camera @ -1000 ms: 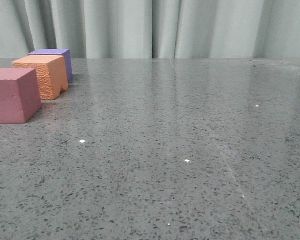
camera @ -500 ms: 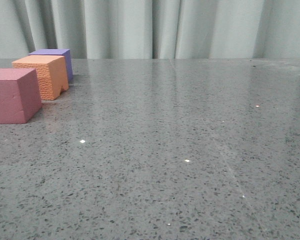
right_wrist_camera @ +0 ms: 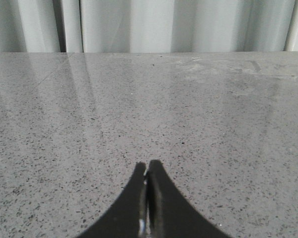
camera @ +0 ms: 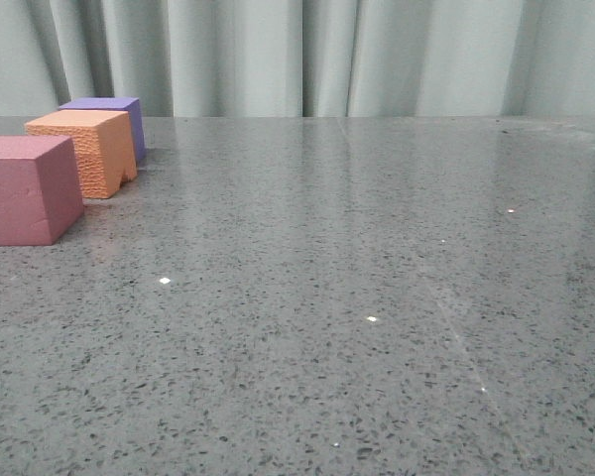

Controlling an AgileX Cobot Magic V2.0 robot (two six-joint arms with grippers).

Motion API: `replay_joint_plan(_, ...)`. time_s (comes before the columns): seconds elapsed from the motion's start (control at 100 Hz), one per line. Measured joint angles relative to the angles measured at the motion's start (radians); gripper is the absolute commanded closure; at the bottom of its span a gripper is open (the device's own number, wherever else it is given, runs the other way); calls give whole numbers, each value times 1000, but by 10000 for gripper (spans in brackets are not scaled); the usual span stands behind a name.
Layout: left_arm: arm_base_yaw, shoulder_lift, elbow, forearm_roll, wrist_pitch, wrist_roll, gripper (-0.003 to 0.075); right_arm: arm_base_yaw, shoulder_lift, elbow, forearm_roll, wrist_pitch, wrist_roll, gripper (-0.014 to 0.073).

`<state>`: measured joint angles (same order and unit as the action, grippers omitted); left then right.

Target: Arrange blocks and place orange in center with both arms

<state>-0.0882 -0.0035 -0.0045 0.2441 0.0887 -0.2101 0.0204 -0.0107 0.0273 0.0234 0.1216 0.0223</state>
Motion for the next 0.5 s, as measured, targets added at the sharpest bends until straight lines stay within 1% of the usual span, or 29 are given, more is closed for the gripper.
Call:
replay_joint_plan(0.14, 20, 0, 0, -1, 0, 0, 739, 0, 0, 0, 0, 0, 0, 661)
replay_joint_plan(0.5, 21, 0, 0, -4, 0, 0, 739, 0, 0, 0, 0, 0, 0, 661)
